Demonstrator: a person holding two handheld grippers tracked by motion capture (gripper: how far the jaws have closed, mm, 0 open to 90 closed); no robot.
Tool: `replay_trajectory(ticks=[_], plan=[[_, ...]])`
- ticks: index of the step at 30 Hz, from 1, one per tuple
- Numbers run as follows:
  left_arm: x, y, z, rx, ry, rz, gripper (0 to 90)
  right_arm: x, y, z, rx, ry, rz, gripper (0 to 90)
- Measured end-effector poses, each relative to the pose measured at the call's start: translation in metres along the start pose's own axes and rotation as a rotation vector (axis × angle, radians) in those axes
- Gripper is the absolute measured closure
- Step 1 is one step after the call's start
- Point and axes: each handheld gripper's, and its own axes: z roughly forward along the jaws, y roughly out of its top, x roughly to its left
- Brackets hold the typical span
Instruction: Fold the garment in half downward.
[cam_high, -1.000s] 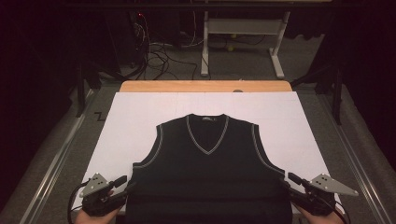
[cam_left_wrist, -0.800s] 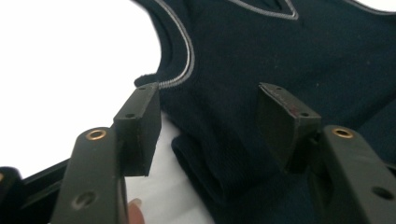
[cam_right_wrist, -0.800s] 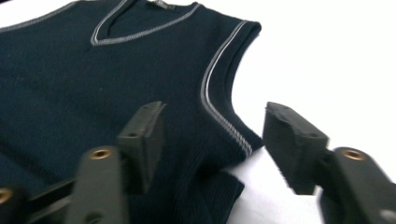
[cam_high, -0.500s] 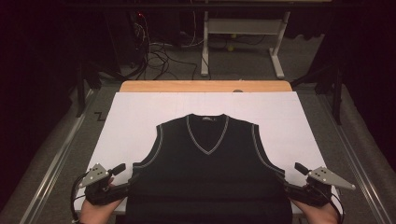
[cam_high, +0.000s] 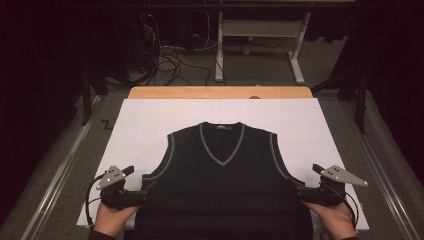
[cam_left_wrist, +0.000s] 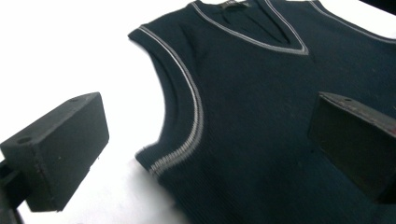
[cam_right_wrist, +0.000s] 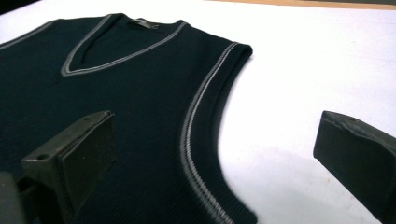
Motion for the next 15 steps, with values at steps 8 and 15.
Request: replay_trajectory(ticks=[8, 15], plan=[[0.017, 0.018, 0.009, 0.021, -0.013, -0.009, 0.0, -0.008, 0.013, 0.015, 0.012, -0.026, -0.021, 0.1], [0.031, 0.032, 0.024, 0.014, 0.0, -0.062, 0.0, -0.014, 0.024, 0.032, 0.027, -0.038, -0.03, 0.1]])
